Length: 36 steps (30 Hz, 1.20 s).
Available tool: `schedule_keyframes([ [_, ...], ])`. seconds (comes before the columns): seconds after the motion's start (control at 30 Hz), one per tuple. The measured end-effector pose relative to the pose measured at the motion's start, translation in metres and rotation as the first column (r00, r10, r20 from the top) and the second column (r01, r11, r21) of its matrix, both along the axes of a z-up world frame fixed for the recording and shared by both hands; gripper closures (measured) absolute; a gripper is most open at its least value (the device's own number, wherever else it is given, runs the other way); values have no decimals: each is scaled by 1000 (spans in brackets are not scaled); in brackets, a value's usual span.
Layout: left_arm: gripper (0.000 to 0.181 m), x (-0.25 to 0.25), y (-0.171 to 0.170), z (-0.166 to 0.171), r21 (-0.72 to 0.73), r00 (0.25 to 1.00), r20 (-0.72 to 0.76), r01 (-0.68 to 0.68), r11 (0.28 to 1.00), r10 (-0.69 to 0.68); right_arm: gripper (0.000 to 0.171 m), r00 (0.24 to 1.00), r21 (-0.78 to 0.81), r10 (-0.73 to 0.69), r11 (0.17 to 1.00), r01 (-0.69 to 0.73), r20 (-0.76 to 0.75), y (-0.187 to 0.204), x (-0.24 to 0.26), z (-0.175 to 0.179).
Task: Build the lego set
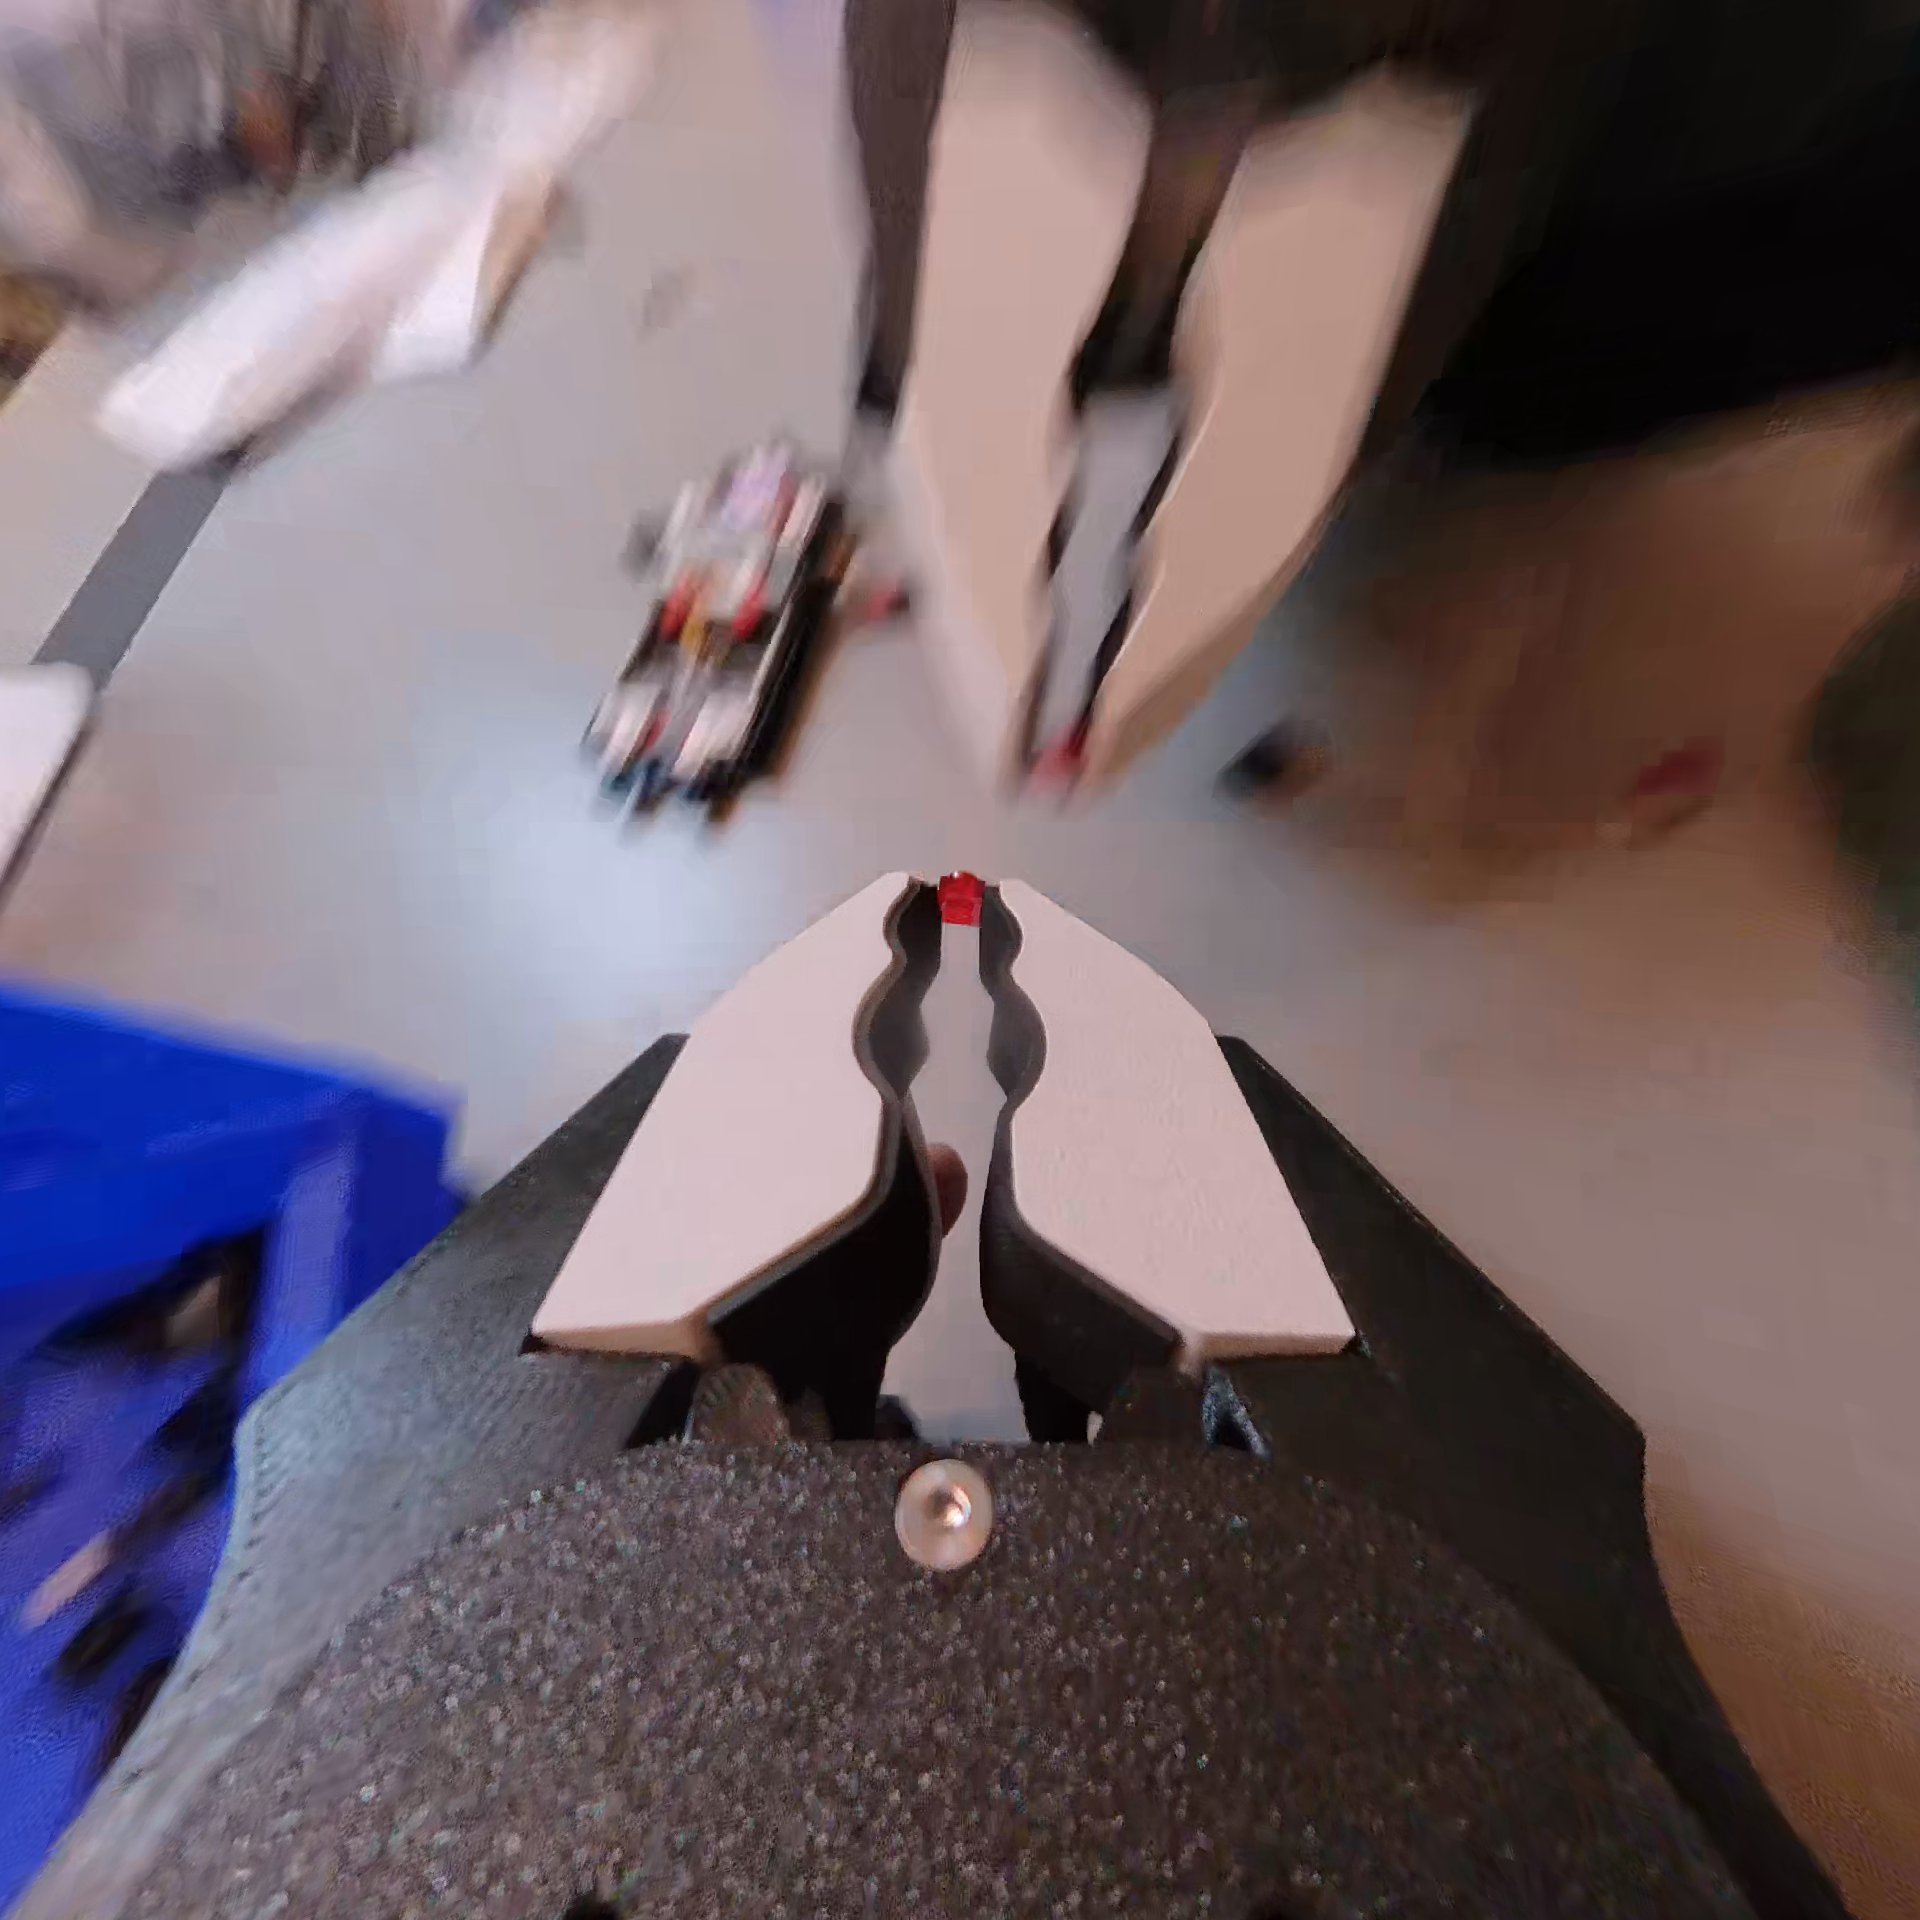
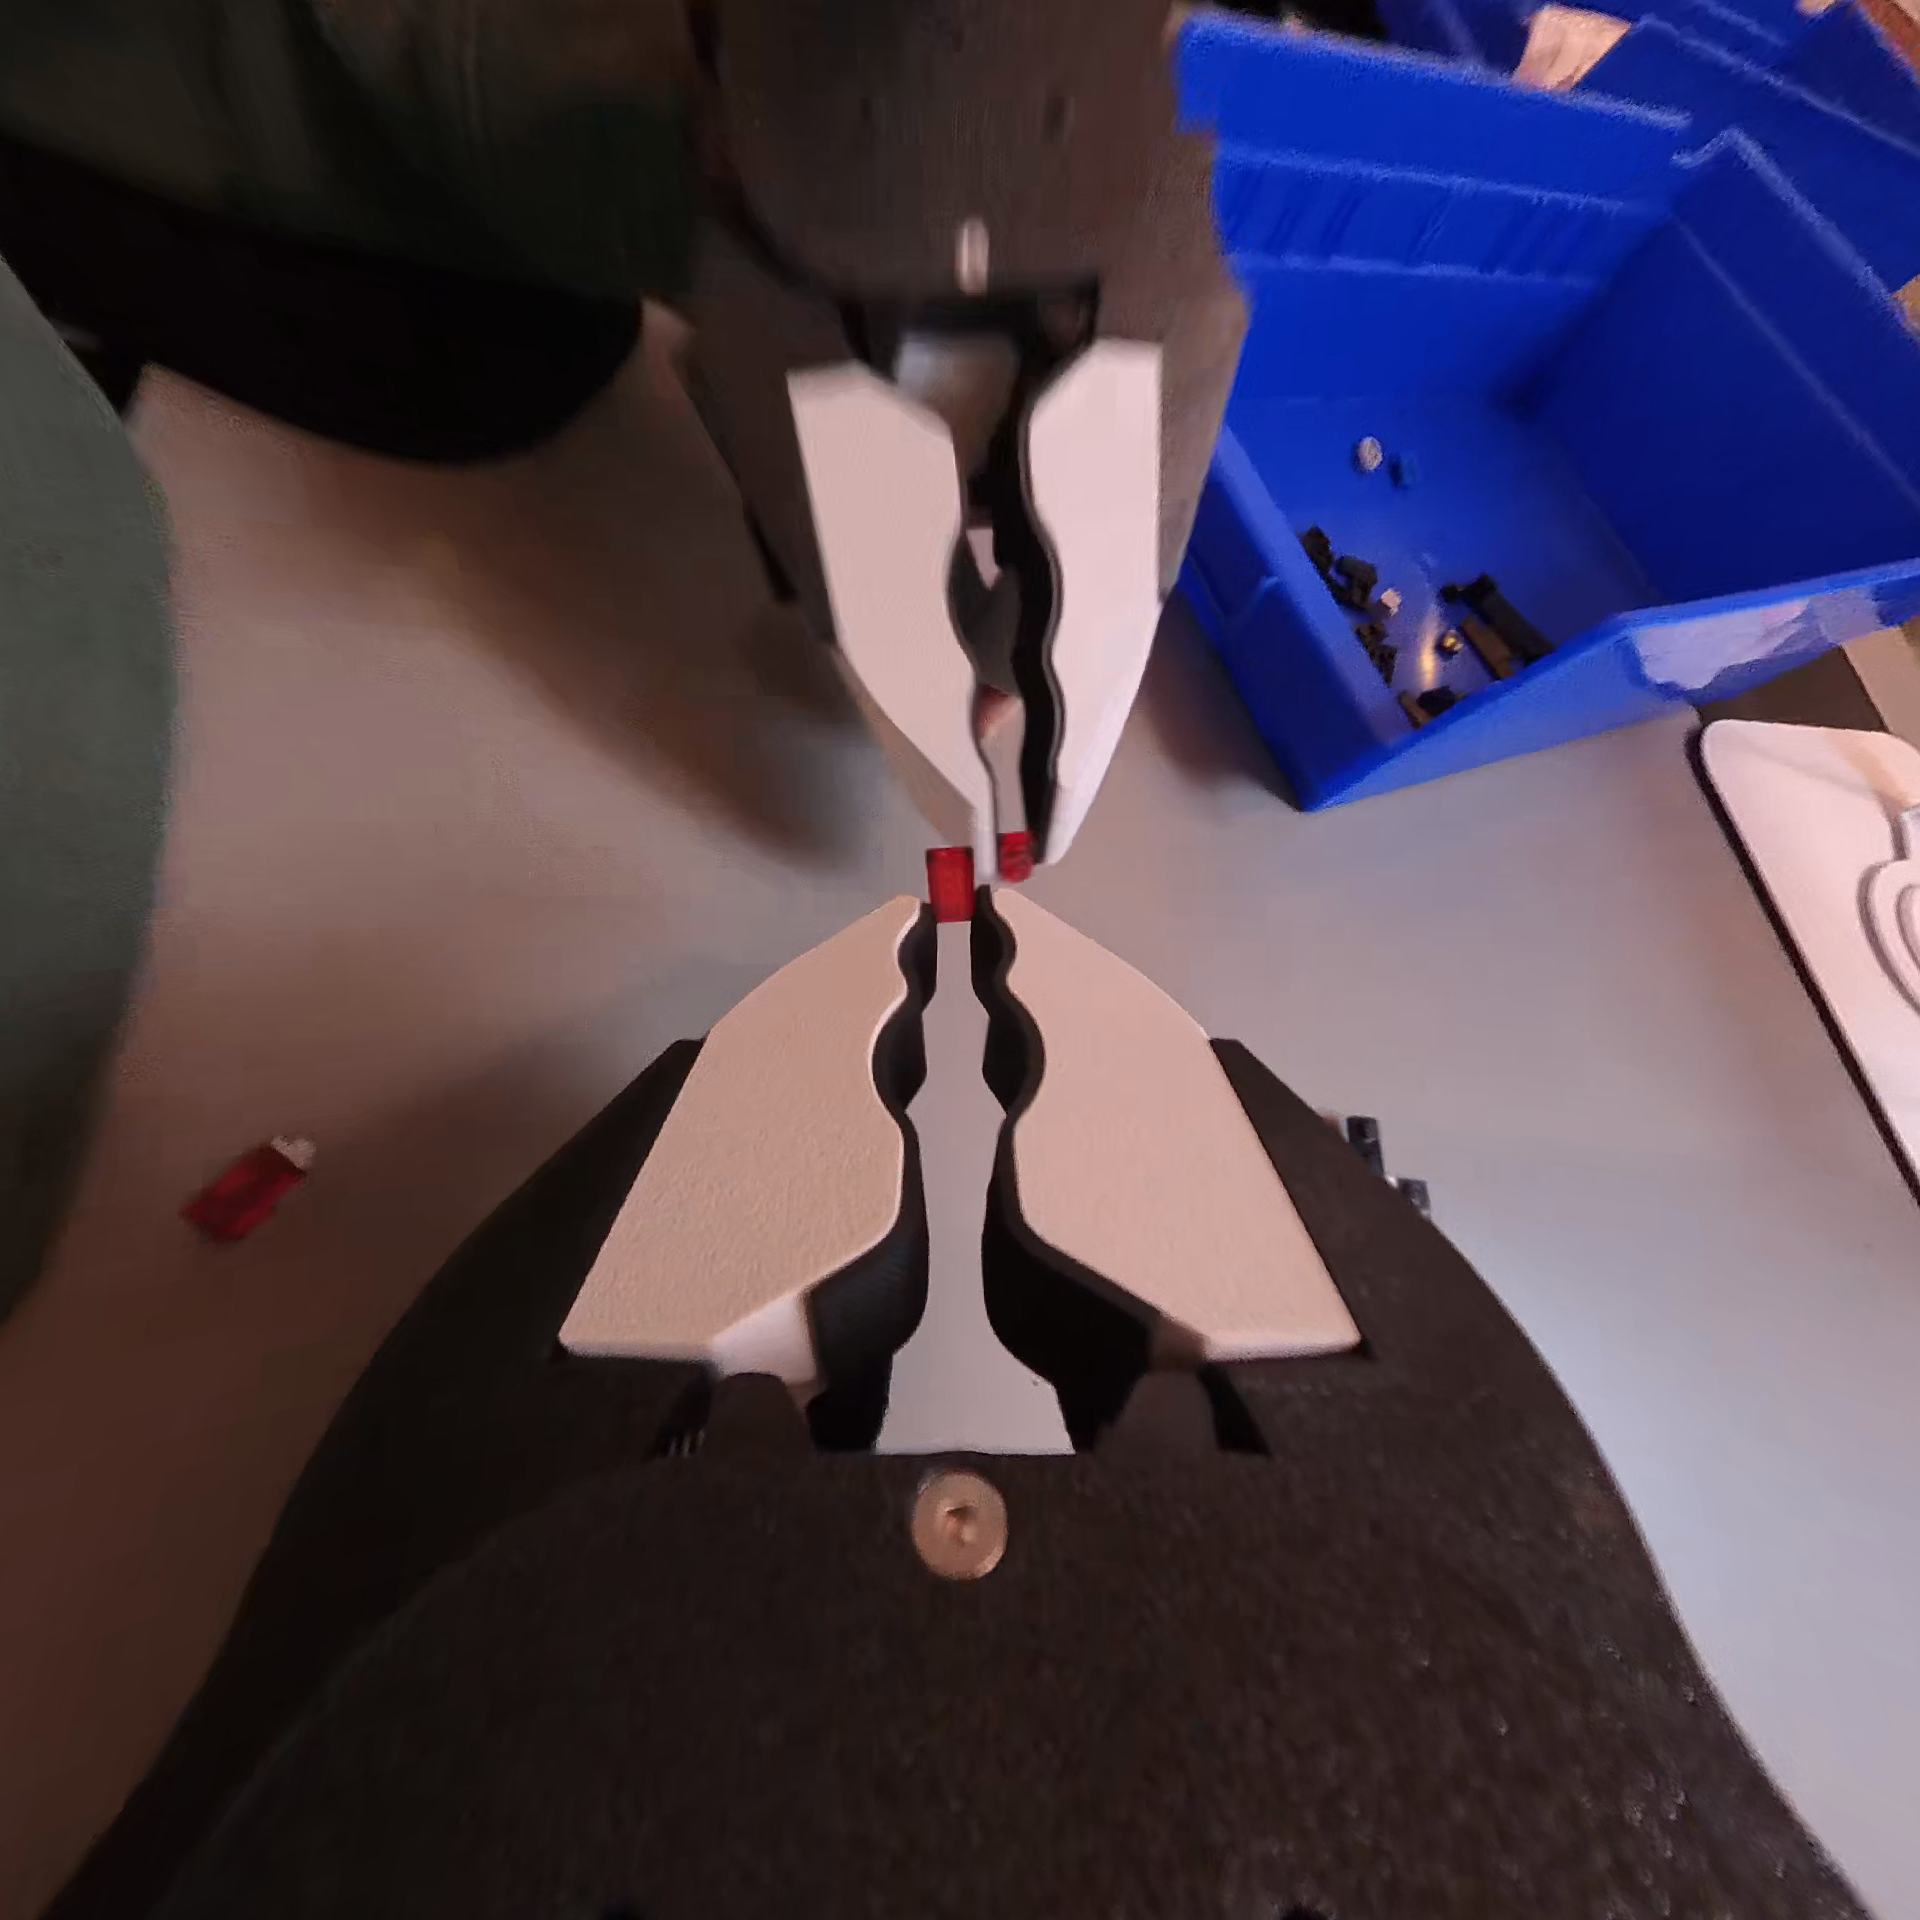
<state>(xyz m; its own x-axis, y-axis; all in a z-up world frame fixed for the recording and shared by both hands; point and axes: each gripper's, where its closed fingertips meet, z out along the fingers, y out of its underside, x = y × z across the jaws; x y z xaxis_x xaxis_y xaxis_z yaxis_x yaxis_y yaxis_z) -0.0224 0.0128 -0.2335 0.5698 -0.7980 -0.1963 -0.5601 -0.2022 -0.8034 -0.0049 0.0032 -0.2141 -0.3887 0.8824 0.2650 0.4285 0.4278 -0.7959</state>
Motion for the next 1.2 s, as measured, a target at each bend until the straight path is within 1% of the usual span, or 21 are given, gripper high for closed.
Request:
schedule_keyframes([
  [0.03, 172, -23, 8, -18, -4, 994, -97, -54, 999, 54, 165, 1000, -17, -17, 1000, 16, -24, 6, 3, 8],
  [0.07, 172, -26, 7, -18, -74, 998, -6, -64, 995, 64, 164, 998, 11, -43, 999, 44, -34, 16, 7, 11],
  [0.1, 173, -22, 9, -4, -56, 996, 68, -59, 997, 63, 164, 998, 13, -47, 999, 48, -49, 21, 9, 11],
  [0.13, 173, -19, 11, 4, -12, 997, 59, -51, 999, 52, 164, 997, -19, -43, 999, 42, -61, 21, 9, 11],
  [0.23, 172, -12, 11, -2, -13, 998, 58, -34, 999, 35, 164, 997, -94, -27, 995, 20, -75, 23, 7, 10],
  [0.3, 172, -19, 15, -2, 8, 995, 66, -73, 997, 73, 164, 997, -108, -39, 994, 31, -70, 28, 6, 7],
  [0.37, 172, -32, 26, 12, 74, 983, 98, -161, 984, 154, 164, 997, -98, -57, 994, 51, -60, 31, 5, 3],
  [0.4, 172, -42, 35, 24, 133, 968, 124, -233, 963, 217, 164, 997, -98, -60, 994, 54, -53, 31, 4, 1],
  [0.43, 172, -57, 43, 42, 215, 940, 170, -327, 920, 295, 164, 996, -96, -65, 994, 59, -58, 31, 3, 1],
  [0.5, 173, -92, 55, 70, 299, 853, 253, -518, 802, 457, 164, 997, -101, -57, 994, 52, -52, 30, 3, 0],
  [0.57, 173, -131, 66, 60, 247, 735, 188, -678, 693, 652, 164, 997, -98, -57, 994, 51, -51, 29, 1, -1],
  [0.6, 161, -144, 69, 42, 177, 687, 104, -725, 666, 719, 164, 998, -97, -52, 994, 48, -45, 27, 1, -2],
  [0.63, 140, -148, 69, 24, 98, 671, 30, -739, 666, 741, 164, 998, -93, -51, 995, 47, -40, 26, 0, -4],
  [0.67, 132, -147, 69, 12, 47, 670, -8, -741, 670, 742, 164, 998, -88, -49, 995, 46, -37, 25, 0, -5],
  [0.7, 135, -144, 70, 12, 38, 675, 12, -738, 674, 738, 163, 998, -84, -49, 995, 46, -34, 25, 0, -6],
  [0.87, 130, -136, 66, 12, 67, 713, -8, -699, 712, 701, 163, 998, -81, -61, 995, 58, -35, 27, 0, -6],
  [0.93, 130, -128, 62, 5, 31, 751, -28, -659, 752, 659, 163, 997, -85, -66, 994, 63, -36, 28, -1, -6],
  [0.97, 126, -123, 60, 2, 25, 777, -50, -627, 778, 628, 163, 997, -88, -67, 994, 64, -33, 28, -1, -7],
  [1.03, 129, -108, 55, -1, 58, 840, -108, -529, 847, 532, 163, 997, -91, -72, 993, 69, -25, 29, -1, -9],
  [1.13, 132, -96, 52, -4, 127, 869, -190, -440, 889, 457, 163, 997, -87, -73, 994, 72, -11, 29, -2, -13],
  [1.2, 130, -97, 54, -5, 165, 857, -222, -438, 884, 466, 163, 997, -87, -73, 994, 71, -10, 29, -2, -14],
])
